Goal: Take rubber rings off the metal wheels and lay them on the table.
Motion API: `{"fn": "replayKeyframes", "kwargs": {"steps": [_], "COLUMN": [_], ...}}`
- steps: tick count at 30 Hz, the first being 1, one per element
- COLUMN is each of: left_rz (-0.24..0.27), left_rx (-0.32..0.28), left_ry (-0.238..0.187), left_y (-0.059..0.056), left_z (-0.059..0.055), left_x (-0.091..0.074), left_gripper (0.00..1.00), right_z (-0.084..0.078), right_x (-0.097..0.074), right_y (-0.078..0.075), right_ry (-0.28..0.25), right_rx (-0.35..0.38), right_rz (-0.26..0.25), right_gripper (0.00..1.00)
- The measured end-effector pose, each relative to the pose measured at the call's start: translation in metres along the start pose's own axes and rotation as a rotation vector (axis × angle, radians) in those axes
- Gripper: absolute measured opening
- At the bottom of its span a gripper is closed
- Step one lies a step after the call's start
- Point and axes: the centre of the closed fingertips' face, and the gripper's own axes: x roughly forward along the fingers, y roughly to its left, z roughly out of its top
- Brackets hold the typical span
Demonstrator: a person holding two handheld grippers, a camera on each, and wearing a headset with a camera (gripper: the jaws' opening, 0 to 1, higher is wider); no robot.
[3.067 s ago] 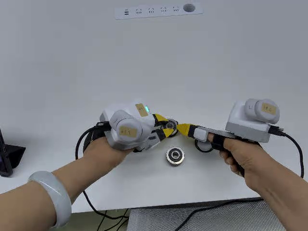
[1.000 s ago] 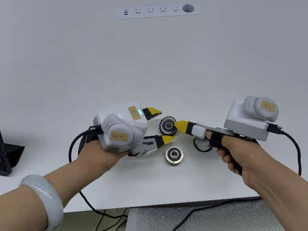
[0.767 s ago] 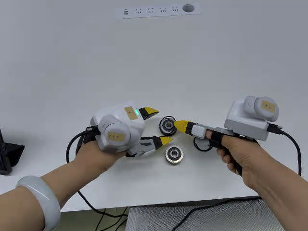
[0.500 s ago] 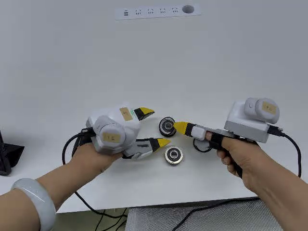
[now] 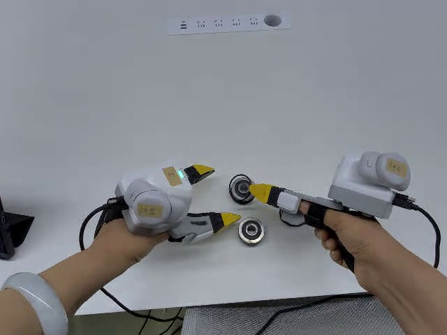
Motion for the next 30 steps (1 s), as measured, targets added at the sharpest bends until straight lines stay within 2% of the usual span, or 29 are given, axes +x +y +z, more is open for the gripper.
{"fn": "replayKeyframes", "kwargs": {"steps": [6, 13, 24, 30], "left_rz": [0.002, 0.001, 0.000, 0.001], "left_rx": [-0.007, -0.016, -0.025, -0.023], "left_ry": [-0.003, -0.013, -0.012, -0.008], "left_y": [0.001, 0.000, -0.002, -0.003], "left_z": [-0.001, -0.002, -0.006, -0.006], "left_x": [-0.003, -0.007, -0.011, -0.011], "left_gripper": [0.58, 0.59, 0.59, 0.58], "right_z": [-0.002, -0.004, -0.004, -0.006], "right_x": [-0.010, -0.025, -0.056, -0.066], "right_y": [0.007, 0.002, -0.028, -0.043], "right_ry": [-0.015, -0.036, -0.075, -0.082], "right_rx": [0.007, 0.028, 0.073, 0.085], "right_rz": [0.014, 0.002, -0.071, -0.112], "right_gripper": [0.02, 0.02, 0.02, 0.02]}}
